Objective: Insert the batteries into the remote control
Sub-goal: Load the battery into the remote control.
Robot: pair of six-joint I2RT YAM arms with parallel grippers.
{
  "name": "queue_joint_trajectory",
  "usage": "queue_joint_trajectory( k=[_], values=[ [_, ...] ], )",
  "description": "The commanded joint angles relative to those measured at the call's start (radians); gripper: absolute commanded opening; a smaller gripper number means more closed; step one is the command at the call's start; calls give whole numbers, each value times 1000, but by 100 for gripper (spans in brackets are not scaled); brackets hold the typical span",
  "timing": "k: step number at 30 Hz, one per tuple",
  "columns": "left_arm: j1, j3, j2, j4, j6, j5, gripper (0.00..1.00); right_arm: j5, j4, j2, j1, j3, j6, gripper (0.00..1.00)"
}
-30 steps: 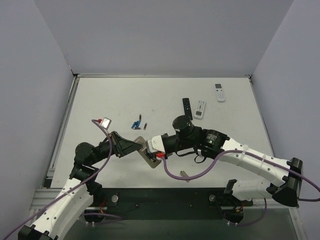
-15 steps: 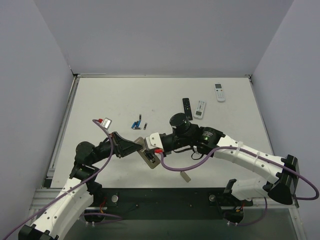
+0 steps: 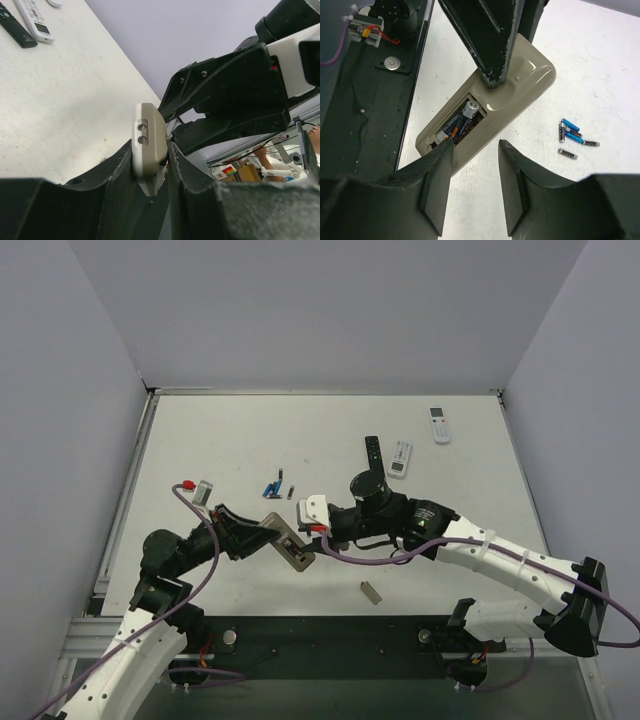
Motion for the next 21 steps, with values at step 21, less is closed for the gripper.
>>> queue_joint_trajectory(
  k=[21],
  values=[
    [1,87,103,-23,22,75,0,-41,-100,5,29,109,-134,25]
  ],
)
